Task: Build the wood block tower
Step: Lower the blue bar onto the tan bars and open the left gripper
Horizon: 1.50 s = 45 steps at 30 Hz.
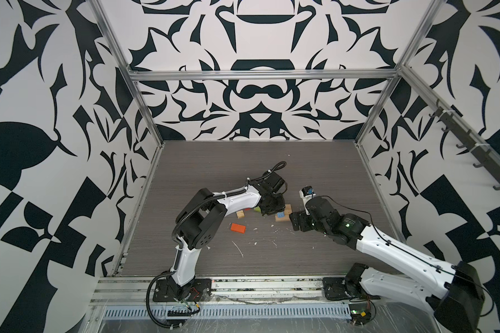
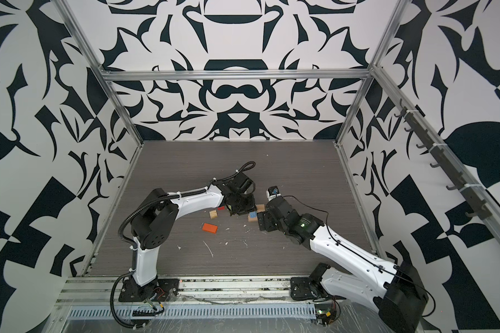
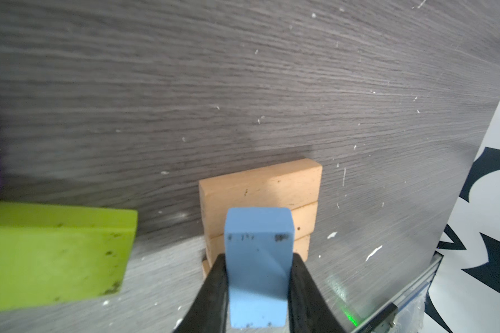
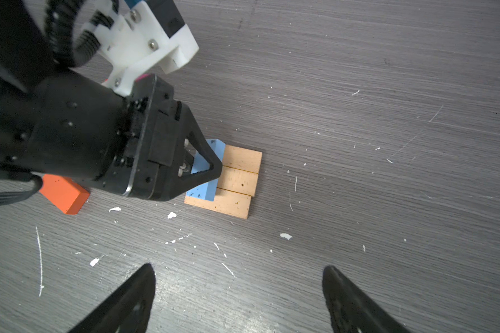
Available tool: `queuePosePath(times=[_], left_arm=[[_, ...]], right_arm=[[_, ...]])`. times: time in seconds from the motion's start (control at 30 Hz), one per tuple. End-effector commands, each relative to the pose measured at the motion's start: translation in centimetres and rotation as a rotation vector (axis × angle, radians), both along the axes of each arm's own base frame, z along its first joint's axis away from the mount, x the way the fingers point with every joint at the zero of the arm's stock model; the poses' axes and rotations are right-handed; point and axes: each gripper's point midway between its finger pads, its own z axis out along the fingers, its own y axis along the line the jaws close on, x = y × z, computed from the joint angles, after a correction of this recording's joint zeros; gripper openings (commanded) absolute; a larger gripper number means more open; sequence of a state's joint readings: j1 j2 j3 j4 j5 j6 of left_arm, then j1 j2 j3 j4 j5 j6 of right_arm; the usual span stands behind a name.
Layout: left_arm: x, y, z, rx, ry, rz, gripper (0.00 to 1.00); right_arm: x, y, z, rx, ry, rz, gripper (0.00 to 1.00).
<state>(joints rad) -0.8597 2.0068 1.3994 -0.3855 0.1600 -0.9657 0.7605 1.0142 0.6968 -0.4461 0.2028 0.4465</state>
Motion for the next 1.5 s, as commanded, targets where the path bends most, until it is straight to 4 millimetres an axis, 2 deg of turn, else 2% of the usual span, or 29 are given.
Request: queuePosePath(times=[0.0, 0.37, 0.87, 1.23, 1.47], left_arm=[[-0.31, 0.31, -1.05, 0.030, 0.013, 0.006, 0.08], [-0.43, 0.30, -1.66, 0.038, 0.025, 0.001, 0.10], [-0.45, 0.35, -1.85, 0.042, 0.029, 0.005, 0.22], [-0.47, 0.17, -1.97, 0.036, 0.034, 0.005, 0.35], [-0.49, -0.01, -1.90, 0.026, 0.038, 0.003, 0.39]], right_arm=[[0.41, 0.21, 0.52, 0.022, -0.015, -0.014, 0.94], [0.46, 0.27, 0.61, 0.022, -0.015, -0.013, 0.94], [0.38, 0.14, 0.38, 0.019, -0.013, -0.016, 0.94], [0.34, 0.15, 0.26, 0.021, -0.010, -0.016, 0.94], [0.33, 0.15, 0.27, 0.022, -0.009, -0.017, 0.94]])
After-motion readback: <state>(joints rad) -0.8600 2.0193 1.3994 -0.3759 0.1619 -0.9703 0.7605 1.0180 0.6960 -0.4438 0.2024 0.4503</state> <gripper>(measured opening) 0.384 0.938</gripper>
